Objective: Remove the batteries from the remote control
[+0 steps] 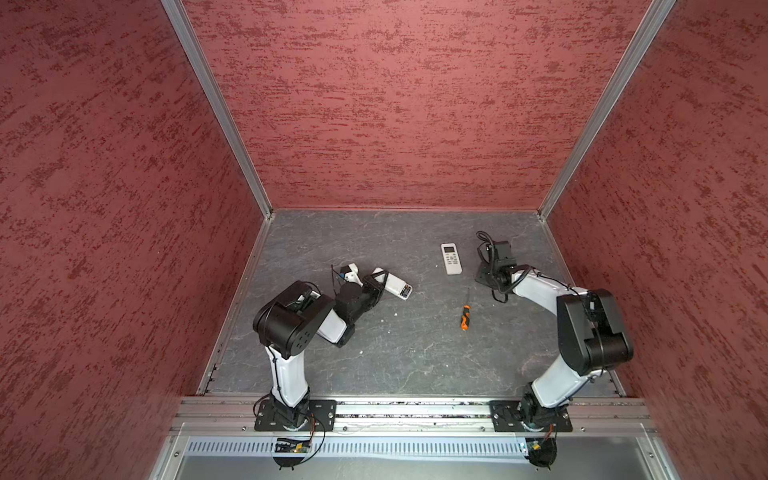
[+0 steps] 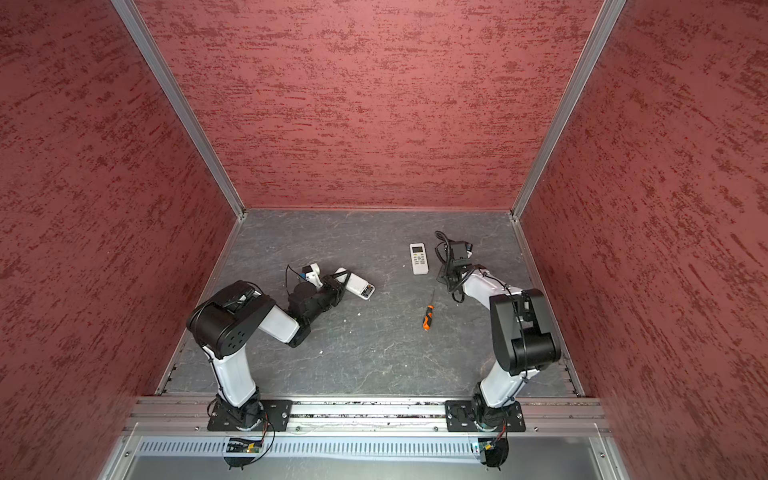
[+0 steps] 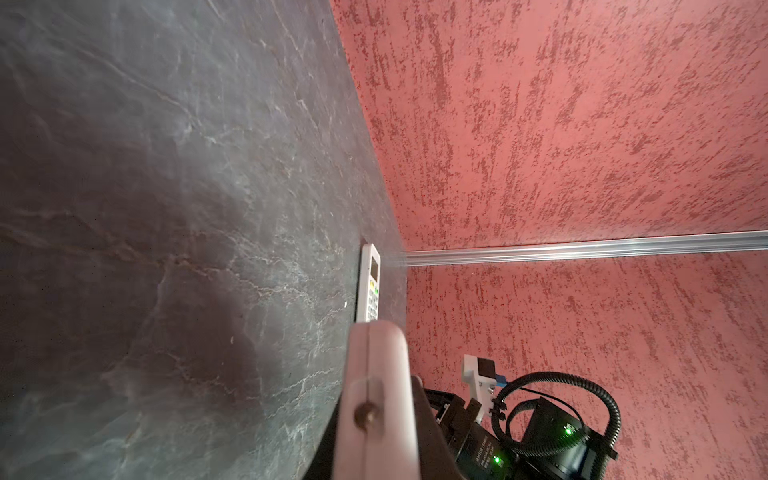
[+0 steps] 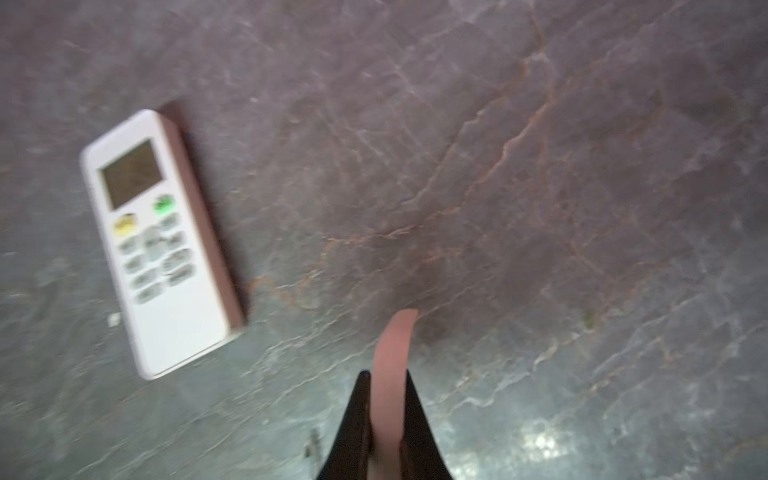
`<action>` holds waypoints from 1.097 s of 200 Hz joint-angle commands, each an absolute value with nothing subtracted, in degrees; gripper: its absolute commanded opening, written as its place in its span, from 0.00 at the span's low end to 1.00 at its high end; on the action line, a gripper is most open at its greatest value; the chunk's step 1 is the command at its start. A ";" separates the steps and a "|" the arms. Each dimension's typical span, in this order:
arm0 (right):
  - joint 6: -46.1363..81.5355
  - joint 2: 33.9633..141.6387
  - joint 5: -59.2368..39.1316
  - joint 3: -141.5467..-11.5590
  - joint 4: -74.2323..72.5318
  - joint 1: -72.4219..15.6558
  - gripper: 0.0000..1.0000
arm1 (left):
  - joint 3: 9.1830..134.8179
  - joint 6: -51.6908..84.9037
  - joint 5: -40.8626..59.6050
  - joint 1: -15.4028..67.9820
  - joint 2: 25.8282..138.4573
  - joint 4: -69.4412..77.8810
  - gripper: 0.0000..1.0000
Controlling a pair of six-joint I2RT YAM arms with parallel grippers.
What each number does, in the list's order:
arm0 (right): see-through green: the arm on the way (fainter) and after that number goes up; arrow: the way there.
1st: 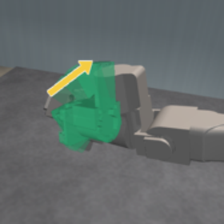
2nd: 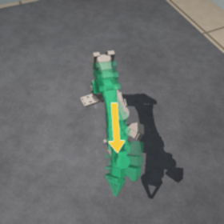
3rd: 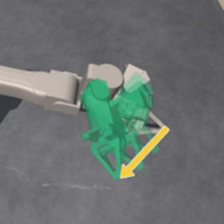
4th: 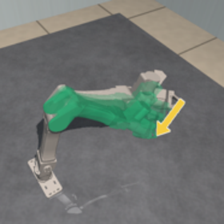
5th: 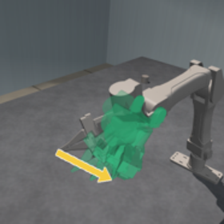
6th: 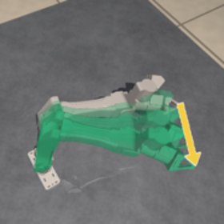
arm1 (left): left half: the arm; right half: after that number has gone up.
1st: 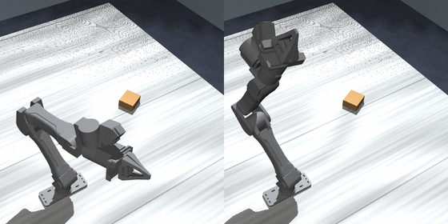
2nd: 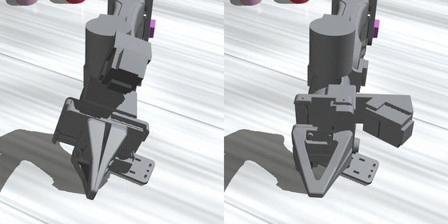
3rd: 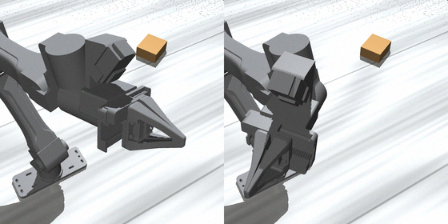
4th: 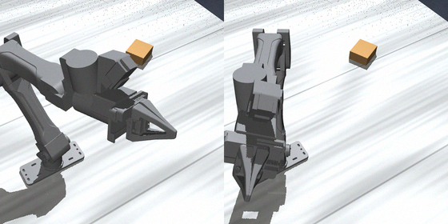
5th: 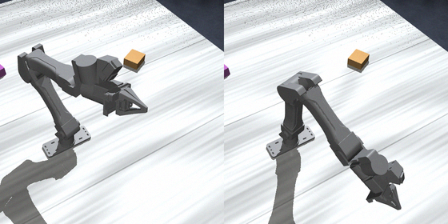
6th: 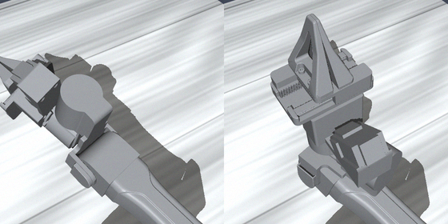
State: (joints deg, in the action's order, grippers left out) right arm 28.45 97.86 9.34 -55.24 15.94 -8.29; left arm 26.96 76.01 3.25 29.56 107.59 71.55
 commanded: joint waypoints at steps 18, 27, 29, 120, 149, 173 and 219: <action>24.86 101.85 16.42 -60.05 19.35 -6.25 0.06 | 27.48 74.44 3.95 30.83 108.76 71.13 0.00; 24.42 102.82 16.68 -60.95 19.85 -6.05 0.07 | 27.64 74.29 3.94 31.01 108.87 70.97 0.00; 24.23 103.05 16.76 -61.20 19.93 -5.99 0.08 | 27.61 74.27 3.95 31.02 108.87 70.92 0.00; 23.20 105.01 15.09 -64.03 20.63 -5.63 0.46 | 28.46 71.93 2.92 32.08 106.73 64.80 0.00; 23.69 101.66 12.64 -62.47 19.63 -5.71 0.50 | 28.62 70.70 2.03 32.60 104.82 60.41 0.00; 24.82 97.09 9.34 -60.03 18.41 -5.71 0.52 | 28.59 70.37 1.09 32.95 103.32 56.08 0.00; 25.75 89.39 5.10 -56.59 17.69 -6.49 0.54 | 29.66 69.98 -0.88 34.05 101.21 46.32 0.00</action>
State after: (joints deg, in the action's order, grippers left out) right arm 24.67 92.40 8.54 -57.89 18.70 -5.96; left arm 28.45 71.37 1.02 33.26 103.09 52.60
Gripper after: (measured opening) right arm 0.537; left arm 0.180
